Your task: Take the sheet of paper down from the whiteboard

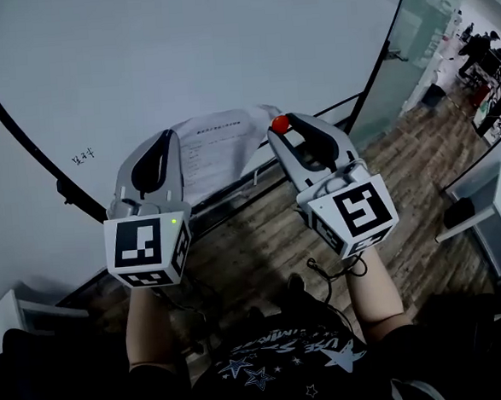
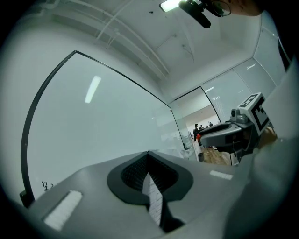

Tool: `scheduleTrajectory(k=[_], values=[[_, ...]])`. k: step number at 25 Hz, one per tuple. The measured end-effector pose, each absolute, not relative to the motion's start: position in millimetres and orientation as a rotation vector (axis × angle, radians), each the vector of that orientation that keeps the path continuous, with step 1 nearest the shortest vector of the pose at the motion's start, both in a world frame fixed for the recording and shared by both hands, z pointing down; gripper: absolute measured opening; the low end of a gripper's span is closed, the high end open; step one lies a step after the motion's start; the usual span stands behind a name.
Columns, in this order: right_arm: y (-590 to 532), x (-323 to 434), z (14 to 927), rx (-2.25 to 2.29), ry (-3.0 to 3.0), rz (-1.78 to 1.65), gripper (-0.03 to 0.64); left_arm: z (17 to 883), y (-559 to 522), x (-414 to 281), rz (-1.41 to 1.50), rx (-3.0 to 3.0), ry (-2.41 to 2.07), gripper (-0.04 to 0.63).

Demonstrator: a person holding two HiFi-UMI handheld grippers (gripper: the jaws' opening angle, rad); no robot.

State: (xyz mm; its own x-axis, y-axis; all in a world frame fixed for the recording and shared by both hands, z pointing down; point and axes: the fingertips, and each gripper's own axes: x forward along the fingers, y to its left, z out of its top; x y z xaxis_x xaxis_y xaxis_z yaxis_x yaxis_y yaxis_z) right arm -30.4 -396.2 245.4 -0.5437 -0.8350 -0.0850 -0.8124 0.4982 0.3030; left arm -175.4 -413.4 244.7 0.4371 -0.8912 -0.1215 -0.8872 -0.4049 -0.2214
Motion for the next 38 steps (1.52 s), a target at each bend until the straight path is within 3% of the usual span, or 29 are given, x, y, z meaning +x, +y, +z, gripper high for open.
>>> scheduleTrajectory(k=[14,38], values=[[-355,4,262,1.417,-2.689,-0.38,0.132,283,-361,-166,-0.071,-2.466,1.71,0.006],[-140,110,283,1.309,-2.733,-0.388,0.132,322,-129,-74,-0.11,-2.452,1.914,0.007]])
